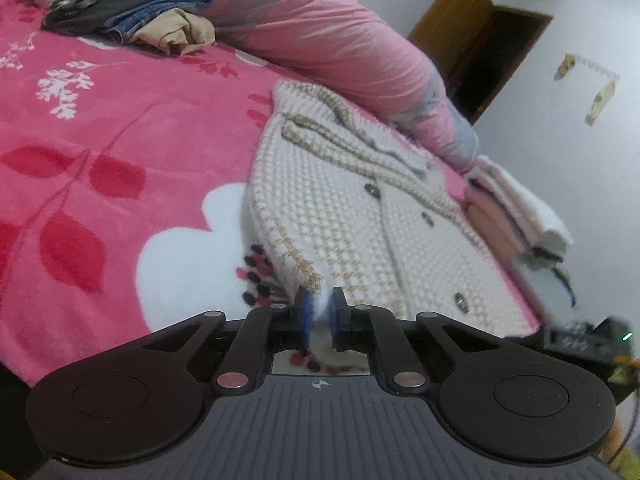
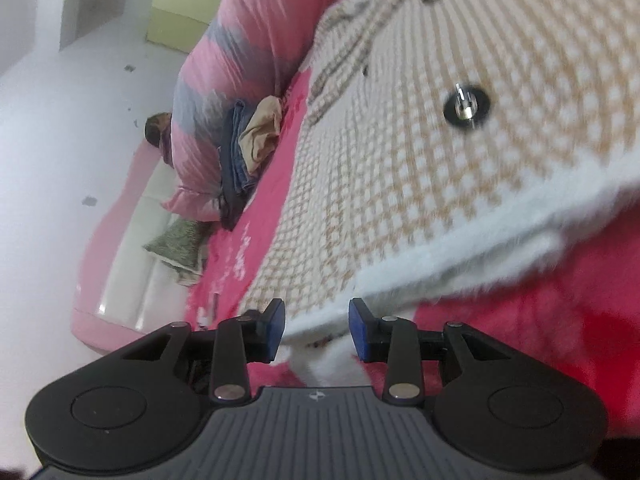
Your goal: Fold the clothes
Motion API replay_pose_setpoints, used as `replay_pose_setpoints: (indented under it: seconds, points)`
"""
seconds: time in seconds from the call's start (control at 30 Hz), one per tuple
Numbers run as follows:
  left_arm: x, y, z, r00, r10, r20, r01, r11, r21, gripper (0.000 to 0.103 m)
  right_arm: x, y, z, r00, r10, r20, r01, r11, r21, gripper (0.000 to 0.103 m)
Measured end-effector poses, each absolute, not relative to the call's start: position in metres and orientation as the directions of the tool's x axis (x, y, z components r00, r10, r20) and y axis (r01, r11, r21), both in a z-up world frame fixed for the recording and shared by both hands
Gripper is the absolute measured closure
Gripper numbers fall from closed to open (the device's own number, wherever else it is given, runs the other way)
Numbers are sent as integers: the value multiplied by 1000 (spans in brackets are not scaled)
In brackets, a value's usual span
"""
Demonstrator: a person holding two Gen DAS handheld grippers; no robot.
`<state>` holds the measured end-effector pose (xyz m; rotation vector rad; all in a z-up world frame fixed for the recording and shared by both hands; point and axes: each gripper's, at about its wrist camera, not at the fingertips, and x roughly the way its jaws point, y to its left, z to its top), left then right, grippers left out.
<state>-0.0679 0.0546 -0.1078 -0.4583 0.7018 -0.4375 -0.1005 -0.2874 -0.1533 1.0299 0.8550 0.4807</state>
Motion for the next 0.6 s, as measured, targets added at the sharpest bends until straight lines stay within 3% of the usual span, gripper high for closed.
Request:
replay_pose_setpoints:
  seconds: [0.37,0.6]
  points:
    - [-65,60,-104,697,-560,-448,256,778,-574,96,-102,-275,-207,610,764,-210,219,92,971,58]
    - [-64,60,-101,698,-572,-432,271,768,-580,96,-94,-270,-223,648,741,-173,274,-15,962,55]
